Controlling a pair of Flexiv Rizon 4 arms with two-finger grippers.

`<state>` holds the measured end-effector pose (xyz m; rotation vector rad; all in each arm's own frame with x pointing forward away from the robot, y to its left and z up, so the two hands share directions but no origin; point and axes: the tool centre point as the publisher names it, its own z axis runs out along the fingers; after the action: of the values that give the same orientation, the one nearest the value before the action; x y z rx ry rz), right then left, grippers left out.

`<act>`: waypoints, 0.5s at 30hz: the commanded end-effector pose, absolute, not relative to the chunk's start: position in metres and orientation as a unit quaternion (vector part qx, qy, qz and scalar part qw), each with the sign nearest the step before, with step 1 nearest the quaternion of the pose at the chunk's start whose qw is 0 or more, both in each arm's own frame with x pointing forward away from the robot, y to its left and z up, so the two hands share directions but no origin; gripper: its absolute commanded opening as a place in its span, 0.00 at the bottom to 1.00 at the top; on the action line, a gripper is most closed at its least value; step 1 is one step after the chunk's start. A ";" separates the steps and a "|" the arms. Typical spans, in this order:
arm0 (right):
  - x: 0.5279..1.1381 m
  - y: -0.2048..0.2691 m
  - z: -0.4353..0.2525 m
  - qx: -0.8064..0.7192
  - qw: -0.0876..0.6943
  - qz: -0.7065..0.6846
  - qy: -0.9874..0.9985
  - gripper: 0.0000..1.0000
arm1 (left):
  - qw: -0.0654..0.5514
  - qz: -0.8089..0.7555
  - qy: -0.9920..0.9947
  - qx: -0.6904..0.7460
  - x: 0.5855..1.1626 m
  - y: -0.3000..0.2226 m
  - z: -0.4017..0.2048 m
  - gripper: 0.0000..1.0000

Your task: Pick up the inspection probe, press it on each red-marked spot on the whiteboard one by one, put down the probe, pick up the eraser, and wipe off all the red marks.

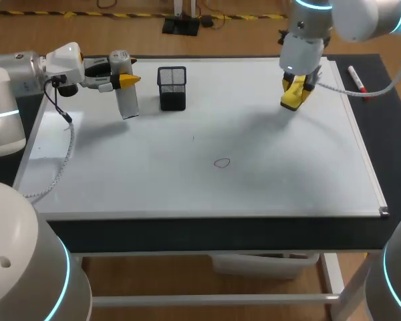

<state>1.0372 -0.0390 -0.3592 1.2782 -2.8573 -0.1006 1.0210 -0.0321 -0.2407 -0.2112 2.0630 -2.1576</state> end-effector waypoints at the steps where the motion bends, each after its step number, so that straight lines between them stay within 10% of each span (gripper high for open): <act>1: 1.041 -0.051 -0.364 0.404 0.003 -0.045 -0.914 0.00 | 0.073 -0.718 0.689 -0.070 1.021 -0.031 -0.239 0.00; 15: 1.045 -0.061 -0.368 0.388 0.002 -0.058 -0.920 0.00 | 0.073 -0.718 0.689 -0.070 1.021 -0.031 -0.239 0.00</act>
<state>1.0431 -0.0597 -0.3687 1.2222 -2.8862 -0.1832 1.0210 -0.0321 -0.2407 -0.2113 2.0630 -2.1576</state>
